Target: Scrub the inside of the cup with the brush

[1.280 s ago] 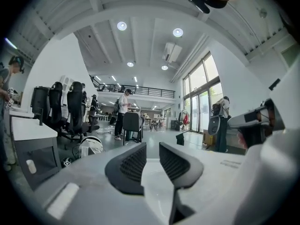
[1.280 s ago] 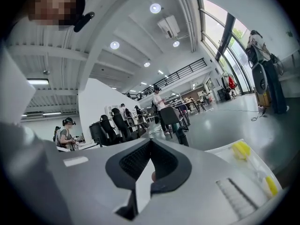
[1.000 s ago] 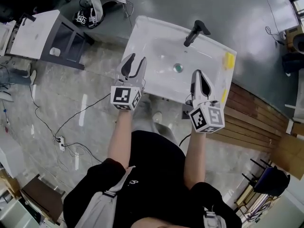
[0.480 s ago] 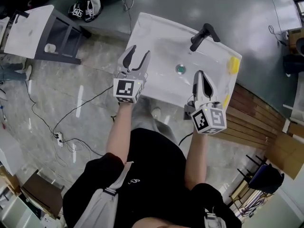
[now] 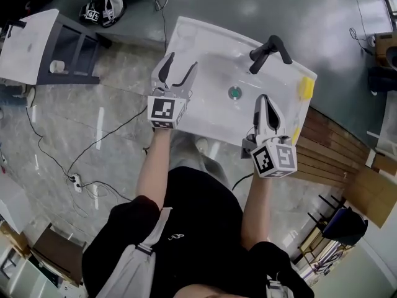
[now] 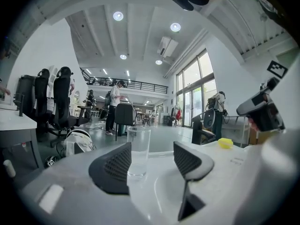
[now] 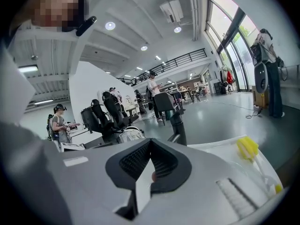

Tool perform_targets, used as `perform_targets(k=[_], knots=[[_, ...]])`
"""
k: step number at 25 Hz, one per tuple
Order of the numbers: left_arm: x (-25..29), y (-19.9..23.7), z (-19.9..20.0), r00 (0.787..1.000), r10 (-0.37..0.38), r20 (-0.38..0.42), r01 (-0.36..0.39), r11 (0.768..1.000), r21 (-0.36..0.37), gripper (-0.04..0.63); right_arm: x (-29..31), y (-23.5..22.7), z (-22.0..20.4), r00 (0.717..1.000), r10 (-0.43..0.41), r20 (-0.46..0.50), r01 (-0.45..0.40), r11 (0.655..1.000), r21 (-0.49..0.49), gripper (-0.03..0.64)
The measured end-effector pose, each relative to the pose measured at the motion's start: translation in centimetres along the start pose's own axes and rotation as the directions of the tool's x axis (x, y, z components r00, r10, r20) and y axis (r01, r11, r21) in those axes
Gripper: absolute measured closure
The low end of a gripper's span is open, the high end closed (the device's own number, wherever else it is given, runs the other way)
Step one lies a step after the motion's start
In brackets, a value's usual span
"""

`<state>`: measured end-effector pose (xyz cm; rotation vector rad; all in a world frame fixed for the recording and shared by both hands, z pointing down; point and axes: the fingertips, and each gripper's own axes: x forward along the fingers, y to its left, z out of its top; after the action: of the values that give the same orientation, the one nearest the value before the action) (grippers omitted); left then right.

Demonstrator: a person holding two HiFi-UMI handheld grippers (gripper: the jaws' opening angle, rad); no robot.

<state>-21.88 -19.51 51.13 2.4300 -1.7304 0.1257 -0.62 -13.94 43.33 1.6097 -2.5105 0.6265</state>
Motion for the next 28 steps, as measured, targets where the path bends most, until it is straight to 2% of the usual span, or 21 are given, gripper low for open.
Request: perform_targets(k=[17, 28], knots=[[5.2, 2.9, -1.0, 0.997, -0.082, -0.009, 0.082, 0.997, 0.007, 0.318, 3.8, 0.4, -0.6, 0.998, -0.054, -0.021, 0.054, 0.999, -0.002, 0.617], [8.2, 3.4, -1.8, 0.991, -0.131, -0.039, 0.133, 0.989, 0.056, 0.317, 4.3, -0.6, -0.4, 0.993, -0.114, -0.028, 0.114, 0.993, -0.003, 0.617]])
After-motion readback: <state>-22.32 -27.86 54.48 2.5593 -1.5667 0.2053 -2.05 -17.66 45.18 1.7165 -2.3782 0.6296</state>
